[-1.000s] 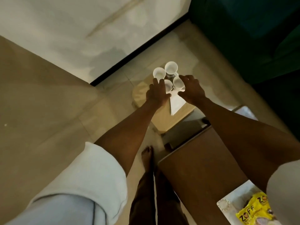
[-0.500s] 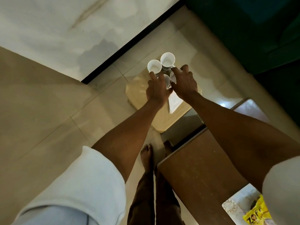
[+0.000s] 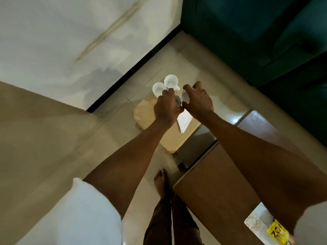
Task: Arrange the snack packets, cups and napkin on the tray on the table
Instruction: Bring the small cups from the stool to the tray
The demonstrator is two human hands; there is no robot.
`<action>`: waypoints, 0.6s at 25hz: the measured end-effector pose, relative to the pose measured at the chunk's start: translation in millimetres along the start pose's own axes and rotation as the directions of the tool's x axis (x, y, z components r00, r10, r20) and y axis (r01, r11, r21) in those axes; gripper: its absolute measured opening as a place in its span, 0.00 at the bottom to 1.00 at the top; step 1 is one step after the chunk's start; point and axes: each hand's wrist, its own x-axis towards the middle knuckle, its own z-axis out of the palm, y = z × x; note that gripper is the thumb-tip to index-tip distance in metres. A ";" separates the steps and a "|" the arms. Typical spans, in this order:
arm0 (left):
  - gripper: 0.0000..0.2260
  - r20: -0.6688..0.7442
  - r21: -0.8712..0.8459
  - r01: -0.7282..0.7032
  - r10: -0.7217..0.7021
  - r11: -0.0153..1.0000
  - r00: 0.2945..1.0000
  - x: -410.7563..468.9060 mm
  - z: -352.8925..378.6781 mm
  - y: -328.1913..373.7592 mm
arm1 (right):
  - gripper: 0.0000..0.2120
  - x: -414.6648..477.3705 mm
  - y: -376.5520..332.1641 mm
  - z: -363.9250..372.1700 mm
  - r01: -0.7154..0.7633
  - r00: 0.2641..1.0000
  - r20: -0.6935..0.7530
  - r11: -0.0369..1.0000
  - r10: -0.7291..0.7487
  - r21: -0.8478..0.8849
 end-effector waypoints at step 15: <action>0.29 -0.103 0.053 -0.747 0.747 0.663 0.657 -179.3 -329.1 426.2 | 0.30 -299.6 107.4 -515.4 -0.345 0.706 -0.618 0.930 0.345 0.125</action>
